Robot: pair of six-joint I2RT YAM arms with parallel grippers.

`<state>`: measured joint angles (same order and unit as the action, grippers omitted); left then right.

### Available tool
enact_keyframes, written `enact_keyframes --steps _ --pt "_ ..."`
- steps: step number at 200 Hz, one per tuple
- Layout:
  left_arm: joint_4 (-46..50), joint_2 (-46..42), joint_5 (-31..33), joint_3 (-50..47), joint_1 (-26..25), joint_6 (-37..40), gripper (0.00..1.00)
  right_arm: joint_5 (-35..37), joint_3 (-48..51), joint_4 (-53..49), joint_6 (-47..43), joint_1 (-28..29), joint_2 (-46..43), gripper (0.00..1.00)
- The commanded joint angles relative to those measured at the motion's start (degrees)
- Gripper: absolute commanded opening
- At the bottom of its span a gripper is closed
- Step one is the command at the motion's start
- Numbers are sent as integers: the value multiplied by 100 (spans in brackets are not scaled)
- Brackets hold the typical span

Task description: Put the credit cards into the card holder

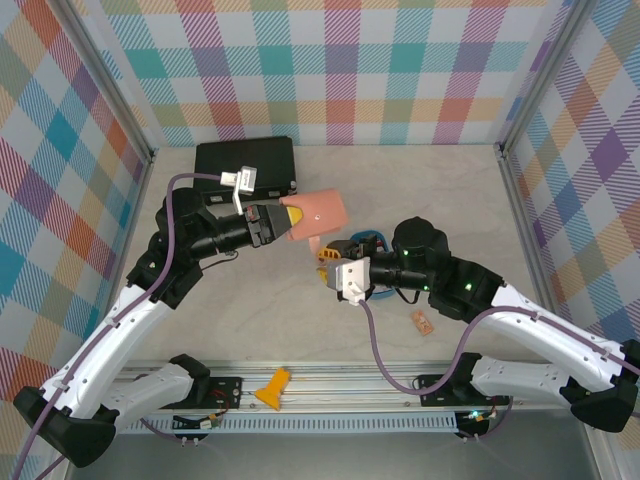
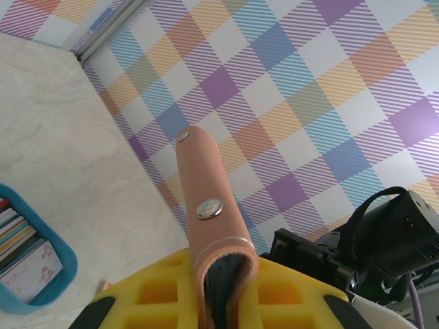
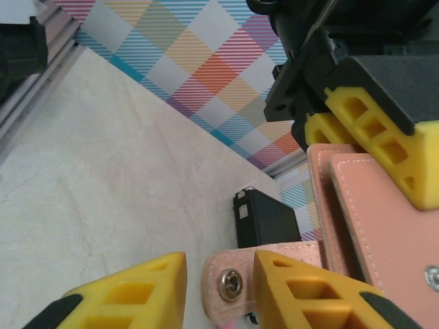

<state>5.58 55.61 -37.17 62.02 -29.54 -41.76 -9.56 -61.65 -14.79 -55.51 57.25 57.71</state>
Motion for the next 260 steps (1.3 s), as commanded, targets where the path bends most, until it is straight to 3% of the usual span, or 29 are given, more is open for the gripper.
enact_keyframes --steps 1,54,124,154,208,260 --pt "-310 -1 -176 -44 -34 -43 0 139 -76 273 -127 40 -48 26" --pt "30 23 -194 36 -50 348 0 192 -224 69 -95 40 -155 6" --pt "1515 -8 -370 356 -129 1783 0 -372 -1075 -749 943 -326 92 0" --pt "1192 -109 -651 252 -135 1747 0 -616 -1370 -1200 1143 -477 392 0" --pt "1188 -130 -1035 241 -157 1861 0 -572 -1400 -1123 1201 -549 486 0" --pt "-208 -106 -1710 -12 -192 881 0 -176 -1225 -887 981 -553 474 0"
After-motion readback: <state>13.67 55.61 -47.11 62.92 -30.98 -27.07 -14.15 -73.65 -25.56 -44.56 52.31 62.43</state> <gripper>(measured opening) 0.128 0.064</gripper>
